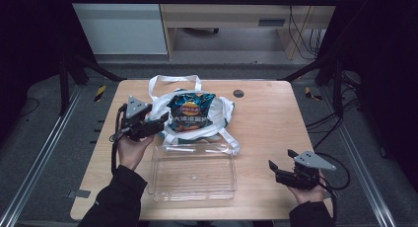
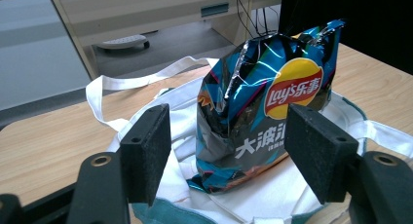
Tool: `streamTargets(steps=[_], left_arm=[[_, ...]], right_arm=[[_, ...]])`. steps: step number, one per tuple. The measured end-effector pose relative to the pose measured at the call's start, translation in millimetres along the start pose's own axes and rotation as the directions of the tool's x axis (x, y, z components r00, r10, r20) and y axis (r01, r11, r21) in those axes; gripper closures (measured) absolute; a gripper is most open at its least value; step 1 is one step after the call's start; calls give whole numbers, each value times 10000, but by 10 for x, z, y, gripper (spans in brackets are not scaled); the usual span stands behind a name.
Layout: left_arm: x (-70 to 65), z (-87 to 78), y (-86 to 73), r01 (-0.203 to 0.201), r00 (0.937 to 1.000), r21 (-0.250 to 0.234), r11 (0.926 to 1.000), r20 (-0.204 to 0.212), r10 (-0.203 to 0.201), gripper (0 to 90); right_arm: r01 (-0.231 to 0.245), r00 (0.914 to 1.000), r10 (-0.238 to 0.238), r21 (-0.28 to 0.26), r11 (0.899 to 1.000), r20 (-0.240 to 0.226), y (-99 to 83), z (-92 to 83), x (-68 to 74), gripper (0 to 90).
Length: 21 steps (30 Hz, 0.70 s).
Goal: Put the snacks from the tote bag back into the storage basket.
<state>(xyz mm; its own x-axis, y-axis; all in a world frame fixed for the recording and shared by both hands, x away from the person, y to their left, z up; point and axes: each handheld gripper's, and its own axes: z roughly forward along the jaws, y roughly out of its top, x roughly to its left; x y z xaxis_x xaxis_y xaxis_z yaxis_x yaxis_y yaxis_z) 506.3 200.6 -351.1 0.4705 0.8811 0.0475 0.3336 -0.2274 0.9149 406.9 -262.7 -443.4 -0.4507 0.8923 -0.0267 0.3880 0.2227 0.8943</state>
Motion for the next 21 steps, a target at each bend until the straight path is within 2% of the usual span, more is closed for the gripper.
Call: streamTargets(steps=[21], left_arm=[[-52, 255, 154, -184, 9997, 181, 9997, -125, 187, 385]], right_arm=[[-59, 10000, 59, -21, 10000, -44, 2, -5, -1, 220]])
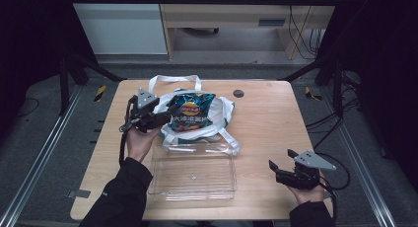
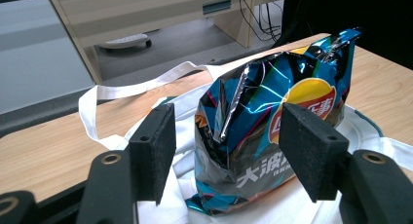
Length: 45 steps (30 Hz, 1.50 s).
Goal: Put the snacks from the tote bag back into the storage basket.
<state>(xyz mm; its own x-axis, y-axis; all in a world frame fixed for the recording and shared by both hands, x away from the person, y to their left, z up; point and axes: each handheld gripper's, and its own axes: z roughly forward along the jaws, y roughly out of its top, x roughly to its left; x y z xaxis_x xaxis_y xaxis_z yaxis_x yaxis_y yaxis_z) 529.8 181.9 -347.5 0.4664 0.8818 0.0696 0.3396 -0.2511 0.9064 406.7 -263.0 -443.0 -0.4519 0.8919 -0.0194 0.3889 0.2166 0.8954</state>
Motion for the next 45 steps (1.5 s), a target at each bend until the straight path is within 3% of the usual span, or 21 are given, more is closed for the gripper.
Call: streamTargets(steps=[10, 24, 31, 37, 41, 45], left_arm=[[-15, 117, 3, -24, 10000, 166, 9999, -3, 24, 416], [-28, 269, 33, 16, 10000, 318, 9995, -99, -13, 527], [-15, 333, 24, 202, 9998, 375, 9991, 37, -204, 633], [-6, 353, 19, 282, 9996, 445, 9986, 51, -284, 790], [14, 351, 16, 513, 9986, 463, 9976, 71, -517, 842], [1, 346, 15, 395, 9992, 536, 9978, 0, -395, 873]], right_arm=[[11, 10000, -11, -3, 10000, -18, 0, 0, 0, 224], [17, 10000, -17, 15, 10000, -39, 0, 4, -2, 225], [17, 10000, -17, 13, 10000, -73, 0, 4, -3, 225], [0, 10000, 0, 2, 10000, -79, 1, 1, -4, 225], [11, 10000, -11, -4, 10000, -82, 1, 3, -5, 226], [-15, 10000, 15, 1, 10000, -75, 1, 1, -2, 225]])
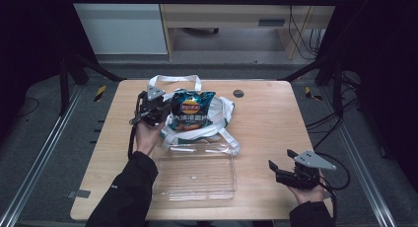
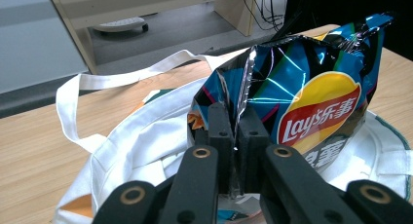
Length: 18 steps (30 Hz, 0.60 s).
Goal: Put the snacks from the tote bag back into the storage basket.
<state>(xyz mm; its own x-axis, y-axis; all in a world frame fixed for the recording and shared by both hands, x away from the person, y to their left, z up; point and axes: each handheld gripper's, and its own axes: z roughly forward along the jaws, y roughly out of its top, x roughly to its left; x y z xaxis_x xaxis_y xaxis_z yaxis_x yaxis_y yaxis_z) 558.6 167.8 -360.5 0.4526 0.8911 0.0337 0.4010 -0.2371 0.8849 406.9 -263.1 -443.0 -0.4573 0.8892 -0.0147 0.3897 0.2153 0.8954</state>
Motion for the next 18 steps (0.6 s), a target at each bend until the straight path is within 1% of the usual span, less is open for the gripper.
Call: streamTargets(steps=[5, 6, 10, 11, 14, 18], left_arm=[[-33, -19, -26, -223, 9996, -61, 9997, -183, 222, 888], [-40, -20, -32, -120, 9998, -121, 9999, -184, 118, 890], [-36, -33, -48, 28, 9998, -225, 9997, -207, -33, 895], [-39, -33, -59, 268, 9995, -347, 9990, -166, -273, 897], [-34, -40, -68, 285, 9995, -372, 9989, -134, -290, 898], [-37, -56, -74, 245, 9995, -502, 9984, -209, -256, 900]], right_arm=[[-3, 10000, 3, -1, 10000, -2, 0, -3, 0, 225], [4, 10000, -4, 2, 10000, 2, 0, -3, 0, 226], [25, 10000, -25, 6, 10000, 8, 0, 0, -2, 226], [15, 10000, -15, 5, 10000, 7, 0, 0, -1, 226], [7, 10000, -7, 7, 10000, 7, 0, -2, 0, 226], [7, 10000, -7, -2, 10000, 7, 0, -3, -1, 226]])
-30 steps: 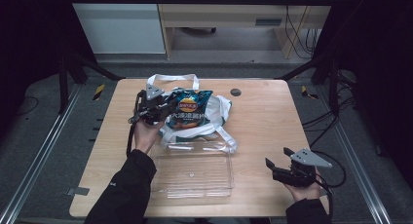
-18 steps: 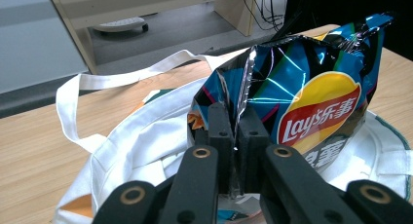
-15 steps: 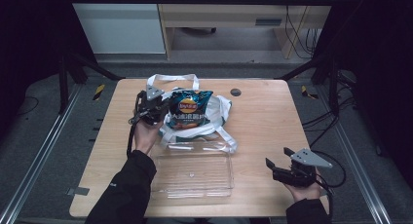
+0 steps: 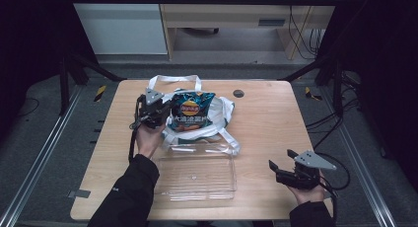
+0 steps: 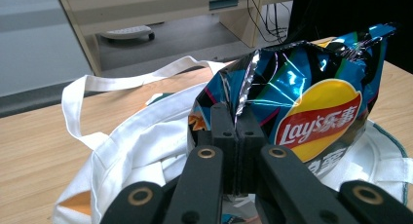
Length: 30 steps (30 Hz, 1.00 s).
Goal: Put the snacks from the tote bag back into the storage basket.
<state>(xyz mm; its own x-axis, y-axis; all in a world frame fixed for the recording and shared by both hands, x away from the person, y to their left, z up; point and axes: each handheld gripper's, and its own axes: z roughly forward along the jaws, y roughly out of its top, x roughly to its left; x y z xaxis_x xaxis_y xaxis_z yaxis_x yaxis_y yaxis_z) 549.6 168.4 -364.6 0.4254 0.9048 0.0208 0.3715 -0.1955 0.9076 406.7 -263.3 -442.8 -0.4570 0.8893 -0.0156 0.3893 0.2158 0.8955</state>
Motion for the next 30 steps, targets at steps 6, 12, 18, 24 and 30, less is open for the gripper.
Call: streamTargets(steps=[6, 12, 18, 24, 30], left_arm=[[-10, -12, -14, -232, 9997, 3, 9997, -28, 232, 894], [-10, -51, 22, -445, 9990, -401, 9982, -44, 443, 661], [-17, -28, 89, -503, 9987, -445, 9977, -37, 502, 619], [-29, 82, 80, -384, 9992, -187, 9991, -88, 382, 725], [-3, 80, 83, -204, 9996, -90, 9998, -206, 202, 883]], right_arm=[[15, 10000, -15, 11, 10000, -4, -1, 3, 1, 226], [23, 10000, -23, 20, 10000, 3, -1, 6, 2, 226], [1, 10000, -1, 44, 10000, -6, -2, 7, 4, 226], [20, 10000, -20, 28, 10000, -30, -1, 6, 1, 226], [16, 10000, -16, 29, 10000, -41, -1, 5, 0, 226]])
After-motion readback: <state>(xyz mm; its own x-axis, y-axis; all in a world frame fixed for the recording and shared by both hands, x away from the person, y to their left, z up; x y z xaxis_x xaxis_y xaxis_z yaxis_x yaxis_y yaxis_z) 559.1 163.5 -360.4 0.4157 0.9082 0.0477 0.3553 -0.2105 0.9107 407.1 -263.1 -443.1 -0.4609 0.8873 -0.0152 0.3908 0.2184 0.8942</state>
